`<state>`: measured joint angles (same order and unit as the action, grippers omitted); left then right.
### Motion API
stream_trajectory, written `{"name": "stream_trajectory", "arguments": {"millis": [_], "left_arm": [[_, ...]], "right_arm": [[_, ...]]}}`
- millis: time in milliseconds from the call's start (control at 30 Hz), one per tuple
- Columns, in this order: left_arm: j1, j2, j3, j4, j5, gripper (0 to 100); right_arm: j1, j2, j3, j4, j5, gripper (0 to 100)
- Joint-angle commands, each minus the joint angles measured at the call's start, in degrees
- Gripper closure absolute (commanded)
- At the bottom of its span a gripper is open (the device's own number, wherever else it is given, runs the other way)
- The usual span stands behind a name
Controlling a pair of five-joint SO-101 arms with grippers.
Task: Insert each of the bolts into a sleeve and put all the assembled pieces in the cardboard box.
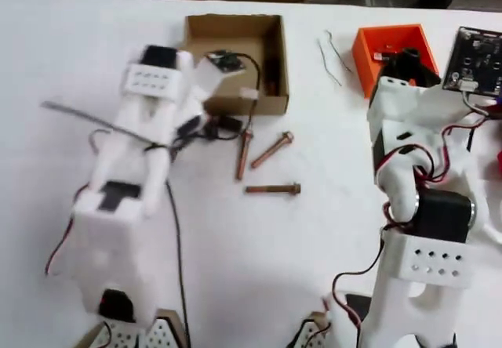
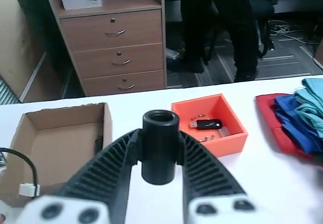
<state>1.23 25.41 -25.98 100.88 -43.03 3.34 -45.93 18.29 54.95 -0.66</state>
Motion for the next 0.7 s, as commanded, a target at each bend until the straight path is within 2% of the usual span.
{"name": "stream_trajectory", "arguments": {"millis": [0,167,333,400,667], "left_arm": [[-5.5,-14.4,11.3,1.2,-19.9,97],[-14.2,-18.8,25.5,1.0,-45.7,97],[-19.3,-15.7,26.4,-2.6,-60.8,98],[-20.0,-13.9,26.4,-6.2,-61.9,98],[-19.9,-2.0,25.5,-13.8,-57.8,97]], "right_arm": [[-3.4,-1.5,0.4,-1.3,-0.6,97.5],[-5.3,-1.5,0.4,-0.9,-0.6,97.5],[-5.4,-1.5,1.2,-1.3,-0.6,97.5],[-6.0,-1.5,1.2,-1.3,-0.6,97.5],[-6.3,-1.5,1.3,-1.0,-0.5,97.5]]}}
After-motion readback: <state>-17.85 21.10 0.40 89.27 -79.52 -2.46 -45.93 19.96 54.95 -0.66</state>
